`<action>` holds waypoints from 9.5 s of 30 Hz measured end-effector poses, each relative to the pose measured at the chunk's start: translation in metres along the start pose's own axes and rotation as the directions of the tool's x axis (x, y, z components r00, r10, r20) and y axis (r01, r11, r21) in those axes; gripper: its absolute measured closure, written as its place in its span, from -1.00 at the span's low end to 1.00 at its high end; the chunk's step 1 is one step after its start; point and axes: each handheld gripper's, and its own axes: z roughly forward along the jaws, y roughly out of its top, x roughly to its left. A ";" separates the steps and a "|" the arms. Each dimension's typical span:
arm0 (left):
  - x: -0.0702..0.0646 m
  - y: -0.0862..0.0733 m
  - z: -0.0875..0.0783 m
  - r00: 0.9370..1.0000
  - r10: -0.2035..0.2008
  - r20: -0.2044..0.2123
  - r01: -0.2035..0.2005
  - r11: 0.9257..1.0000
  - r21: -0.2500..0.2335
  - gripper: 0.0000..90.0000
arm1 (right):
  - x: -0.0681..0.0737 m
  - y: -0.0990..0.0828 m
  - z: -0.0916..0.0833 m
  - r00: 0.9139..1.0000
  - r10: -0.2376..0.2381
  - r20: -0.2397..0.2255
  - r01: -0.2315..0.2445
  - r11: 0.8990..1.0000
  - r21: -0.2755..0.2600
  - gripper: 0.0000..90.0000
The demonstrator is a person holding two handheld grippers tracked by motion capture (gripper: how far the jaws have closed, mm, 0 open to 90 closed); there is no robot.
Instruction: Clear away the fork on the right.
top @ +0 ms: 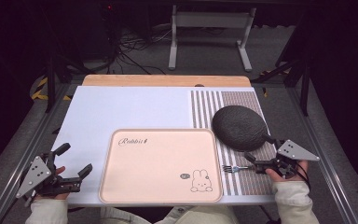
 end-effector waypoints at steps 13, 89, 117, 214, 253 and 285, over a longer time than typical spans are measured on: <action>0.000 0.001 0.002 1.000 -0.009 -0.004 0.009 1.000 0.009 -1.00 | -0.003 0.009 0.000 1.000 0.024 0.002 -0.024 1.000 0.010 -0.92; 0.000 0.000 0.004 1.000 -0.005 0.001 0.005 1.000 0.030 -1.00 | -0.005 0.069 0.054 0.807 -0.221 -0.548 0.571 0.525 0.631 -0.61; 0.000 0.000 0.005 1.000 -0.005 0.004 0.005 1.000 0.030 -1.00 | 0.001 0.042 0.058 0.749 -0.179 -0.638 0.655 0.348 0.671 -0.24; 0.000 0.000 0.006 1.000 -0.008 0.013 0.008 0.999 0.033 -1.00 | 0.038 0.115 0.055 0.936 0.068 -0.344 0.222 0.644 0.732 0.74; 0.000 -0.001 0.006 1.000 -0.012 0.020 0.011 0.999 0.030 -1.00 | 0.074 0.127 0.093 0.978 0.209 -0.013 -0.114 0.586 0.802 0.74; 0.001 0.000 0.006 1.000 -0.015 0.023 0.015 1.000 0.024 -1.00 | 0.102 0.088 0.136 0.958 0.287 -0.025 -0.144 0.554 0.820 0.74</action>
